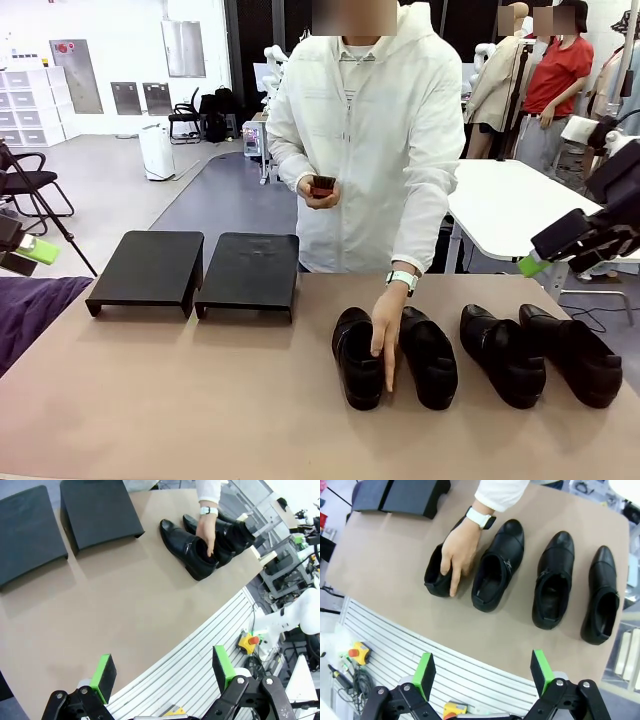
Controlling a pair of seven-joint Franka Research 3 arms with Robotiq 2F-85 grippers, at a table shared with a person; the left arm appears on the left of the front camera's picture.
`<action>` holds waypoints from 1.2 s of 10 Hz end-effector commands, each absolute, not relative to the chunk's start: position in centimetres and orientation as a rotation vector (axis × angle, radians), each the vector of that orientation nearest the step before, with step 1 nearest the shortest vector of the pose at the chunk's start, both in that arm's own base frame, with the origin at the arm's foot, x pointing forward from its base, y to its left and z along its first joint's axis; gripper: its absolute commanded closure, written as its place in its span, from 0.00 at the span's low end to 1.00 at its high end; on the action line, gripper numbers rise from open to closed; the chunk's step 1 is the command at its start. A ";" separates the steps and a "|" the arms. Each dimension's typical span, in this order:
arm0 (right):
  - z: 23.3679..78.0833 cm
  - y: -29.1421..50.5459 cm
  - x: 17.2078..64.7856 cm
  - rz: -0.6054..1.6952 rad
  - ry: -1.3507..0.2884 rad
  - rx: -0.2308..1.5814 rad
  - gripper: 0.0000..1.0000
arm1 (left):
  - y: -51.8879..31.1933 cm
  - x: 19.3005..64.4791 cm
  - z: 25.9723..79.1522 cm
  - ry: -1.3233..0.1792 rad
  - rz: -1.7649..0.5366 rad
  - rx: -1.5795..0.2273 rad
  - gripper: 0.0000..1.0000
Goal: Organize the shoes by placing them on the stand.
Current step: Pick up one Shoe and place it in the middle of the table.
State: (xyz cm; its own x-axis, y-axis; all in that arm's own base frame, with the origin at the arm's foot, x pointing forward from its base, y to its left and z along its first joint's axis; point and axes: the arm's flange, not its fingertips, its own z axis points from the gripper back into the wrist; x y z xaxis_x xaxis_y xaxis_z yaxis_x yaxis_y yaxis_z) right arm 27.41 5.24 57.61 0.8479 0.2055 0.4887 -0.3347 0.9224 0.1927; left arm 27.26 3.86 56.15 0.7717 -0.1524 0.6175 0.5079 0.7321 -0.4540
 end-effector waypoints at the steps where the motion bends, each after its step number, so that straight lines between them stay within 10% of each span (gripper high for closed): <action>1: 55.8 6.7 30.4 0.323 -0.460 0.264 0.00 | 3.9 27.3 56.2 -0.595 -0.406 -0.673 0.00; 6: 57.6 -2.4 29.1 0.237 -0.425 0.126 0.00 | 3.9 27.3 56.2 -0.595 -0.406 -0.673 0.00; 12: 45.4 -4.9 34.0 0.131 -0.349 0.112 0.00 | 3.9 27.3 56.2 -0.595 -0.406 -0.673 0.00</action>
State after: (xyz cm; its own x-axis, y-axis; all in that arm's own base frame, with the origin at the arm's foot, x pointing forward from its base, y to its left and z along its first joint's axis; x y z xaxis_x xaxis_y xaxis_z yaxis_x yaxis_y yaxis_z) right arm 33.98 -5.80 49.47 0.9372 0.0916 0.3366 -0.1371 0.9840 0.1141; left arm 27.24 3.87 56.13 0.7713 -0.1548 0.6174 0.5090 0.7324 -0.4522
